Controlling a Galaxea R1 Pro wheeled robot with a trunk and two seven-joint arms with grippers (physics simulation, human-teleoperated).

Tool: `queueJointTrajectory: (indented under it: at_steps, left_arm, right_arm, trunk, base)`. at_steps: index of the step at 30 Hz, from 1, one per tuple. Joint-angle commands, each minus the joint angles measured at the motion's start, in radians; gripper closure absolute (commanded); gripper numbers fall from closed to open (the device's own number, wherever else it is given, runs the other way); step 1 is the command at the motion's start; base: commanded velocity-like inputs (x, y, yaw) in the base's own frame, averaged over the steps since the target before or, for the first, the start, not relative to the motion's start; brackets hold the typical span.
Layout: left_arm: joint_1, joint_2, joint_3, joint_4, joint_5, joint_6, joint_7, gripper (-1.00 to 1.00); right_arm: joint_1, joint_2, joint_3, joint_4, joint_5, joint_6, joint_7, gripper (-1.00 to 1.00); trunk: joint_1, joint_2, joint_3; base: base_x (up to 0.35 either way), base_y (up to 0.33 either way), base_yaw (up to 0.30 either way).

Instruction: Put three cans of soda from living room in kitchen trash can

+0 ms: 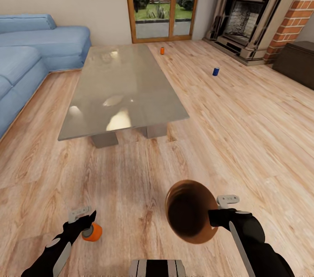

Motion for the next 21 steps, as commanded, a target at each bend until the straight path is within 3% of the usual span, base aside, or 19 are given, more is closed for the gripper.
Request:
queueJointTrajectory:
  at_steps: [1, 5, 21]
  left_arm:
    - [0.000, 0.000, 0.000, 0.000, 0.000, 0.000, 0.000, -1.00]
    - [0.000, 0.000, 0.000, 0.000, 0.000, 0.000, 0.000, -1.00]
    - [0.000, 0.000, 0.000, -0.002, 0.000, 0.000, 0.000, -1.00]
  right_arm:
    - [0.000, 0.000, 0.000, 0.000, -0.019, 0.000, 0.004, 1.00]
    - [-0.001, 0.000, 0.001, 0.000, -0.019, 0.000, 0.004, 1.00]
    - [0.000, 0.000, 0.002, 0.000, -0.019, 0.000, 0.005, 1.00]
  trunk:
    - [0.004, -0.007, -0.005]
    - [0.019, -0.035, -0.024]
    - [0.024, -0.043, -0.046]
  base:
    - [0.000, 0.000, 0.000]
    - [0.000, 0.000, 0.000]
    - [0.000, 0.000, 0.000]
